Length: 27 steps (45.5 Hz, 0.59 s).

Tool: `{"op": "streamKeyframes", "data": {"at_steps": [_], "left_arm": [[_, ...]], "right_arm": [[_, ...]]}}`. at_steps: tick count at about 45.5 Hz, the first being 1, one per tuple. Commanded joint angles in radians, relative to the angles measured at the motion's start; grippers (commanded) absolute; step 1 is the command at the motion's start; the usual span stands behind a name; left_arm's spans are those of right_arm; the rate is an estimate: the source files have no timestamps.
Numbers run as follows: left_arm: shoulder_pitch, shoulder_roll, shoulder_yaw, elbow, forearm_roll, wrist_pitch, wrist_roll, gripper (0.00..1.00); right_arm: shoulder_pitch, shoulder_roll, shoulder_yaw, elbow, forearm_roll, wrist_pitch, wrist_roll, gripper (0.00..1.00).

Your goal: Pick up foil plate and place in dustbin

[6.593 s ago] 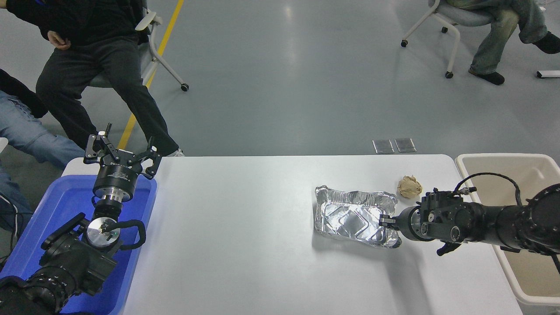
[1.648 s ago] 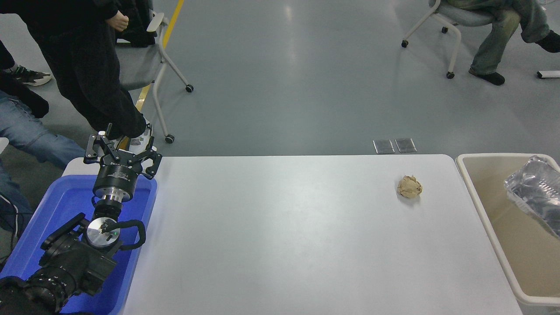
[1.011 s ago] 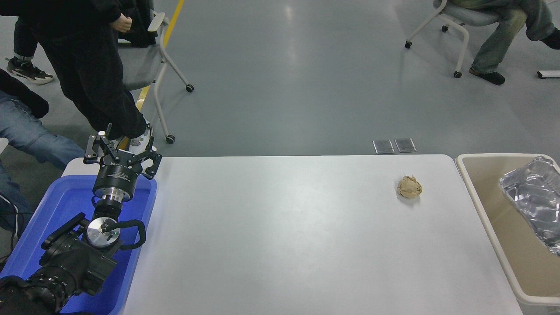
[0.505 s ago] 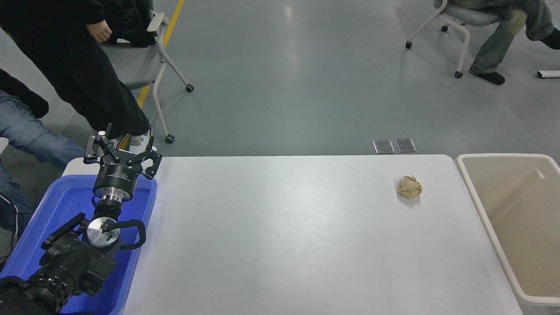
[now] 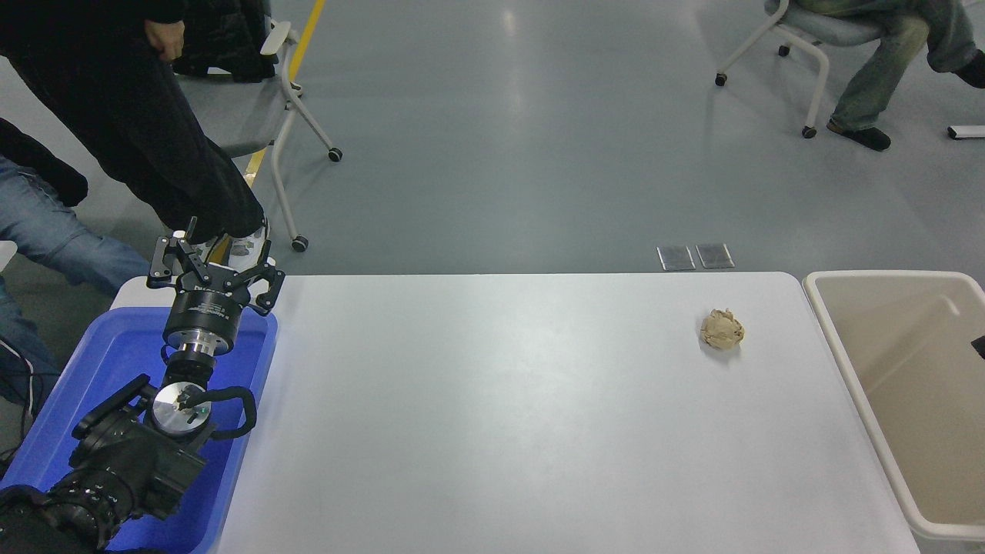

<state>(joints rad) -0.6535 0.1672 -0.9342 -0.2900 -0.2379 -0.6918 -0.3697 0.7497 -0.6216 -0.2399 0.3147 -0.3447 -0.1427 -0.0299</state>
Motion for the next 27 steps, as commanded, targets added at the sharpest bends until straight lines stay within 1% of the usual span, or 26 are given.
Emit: {"op": "streamKeyframes", "data": {"at_steps": [1, 4, 6, 8, 12, 16, 20, 24, 27], "left_arm": [[0.0, 0.0, 0.0, 0.0, 0.0, -0.002, 0.0, 0.99], [0.0, 0.0, 0.0, 0.0, 0.0, 0.0, 0.0, 0.99], [0.0, 0.0, 0.0, 0.0, -0.001, -0.002, 0.0, 0.99], [0.0, 0.0, 0.0, 0.0, 0.0, -0.002, 0.0, 0.99], [0.0, 0.0, 0.0, 0.0, 0.0, -0.002, 0.0, 0.99], [0.0, 0.0, 0.0, 0.0, 0.0, -0.002, 0.0, 0.99], [0.0, 0.0, 0.0, 0.0, 0.0, -0.002, 0.0, 0.99], [0.0, 0.0, 0.0, 0.0, 0.0, -0.002, 0.0, 0.99], [0.0, 0.0, 0.0, 0.0, 0.0, -0.002, 0.0, 0.99]], "right_arm": [[0.082, -0.101, -0.016, 0.196, -0.203, 0.003, -0.002, 1.0], [0.105, -0.138, -0.044, 0.274, -0.255, 0.014, -0.007, 1.0], [0.125, -0.15, -0.07, 0.305, -0.261, 0.035, -0.018, 1.0], [0.149, -0.156, -0.104, 0.332, -0.264, 0.075, -0.038, 1.0], [0.215, -0.164, -0.162, 0.372, -0.261, 0.19, -0.093, 1.0], [0.276, -0.184, -0.183, 0.411, -0.258, 0.332, -0.13, 1.0], [0.316, -0.199, -0.185, 0.426, -0.257, 0.452, -0.15, 1.0], [0.359, -0.201, -0.2, 0.438, -0.257, 0.534, -0.166, 1.0], [0.395, -0.204, -0.234, 0.464, -0.257, 0.581, -0.171, 1.0]]}}
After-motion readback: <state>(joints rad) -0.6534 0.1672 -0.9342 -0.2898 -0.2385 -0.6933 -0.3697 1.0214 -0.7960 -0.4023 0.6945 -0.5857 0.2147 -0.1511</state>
